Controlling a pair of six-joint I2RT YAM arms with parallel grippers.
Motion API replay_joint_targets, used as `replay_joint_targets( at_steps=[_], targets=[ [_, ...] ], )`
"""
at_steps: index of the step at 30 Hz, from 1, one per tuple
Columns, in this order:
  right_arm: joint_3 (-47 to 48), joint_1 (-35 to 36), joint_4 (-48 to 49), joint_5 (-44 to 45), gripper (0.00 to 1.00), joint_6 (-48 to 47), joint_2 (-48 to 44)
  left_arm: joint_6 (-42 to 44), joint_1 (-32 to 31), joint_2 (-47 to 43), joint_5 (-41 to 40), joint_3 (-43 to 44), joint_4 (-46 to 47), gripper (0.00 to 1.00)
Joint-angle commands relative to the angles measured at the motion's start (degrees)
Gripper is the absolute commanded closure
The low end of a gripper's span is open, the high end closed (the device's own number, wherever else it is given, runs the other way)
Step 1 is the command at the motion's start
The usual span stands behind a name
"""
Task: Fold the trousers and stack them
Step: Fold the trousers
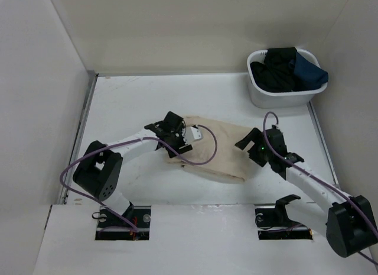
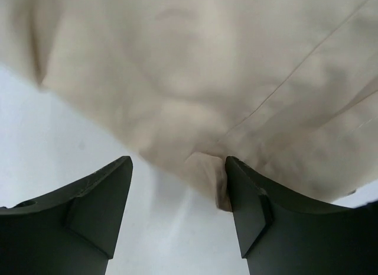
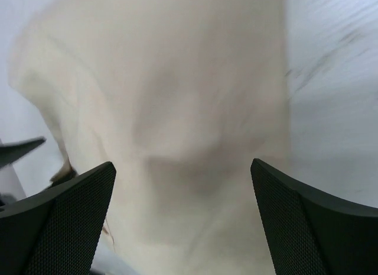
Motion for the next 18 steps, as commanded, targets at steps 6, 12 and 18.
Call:
replay_joint_targets(
  at_steps=[6,12,18],
  targets=[
    [13.4,-15.59,4.8,-9.6,0.0,-11.58,17.29,-5.0,7.61,-8.07,8.44,3.36,-13.17,0.36],
    [20.27,-13.74,8.68,-11.98,0.0,-10.01,33.65,-13.61,8.32,-7.11,10.12,-2.53,-9.23,0.36],
    [19.84,-14.09,14.3,-10.67,0.0,-3.24,35.87,-20.05,8.41,-3.86,9.95,-2.89,-4.74,0.38]
  ],
)
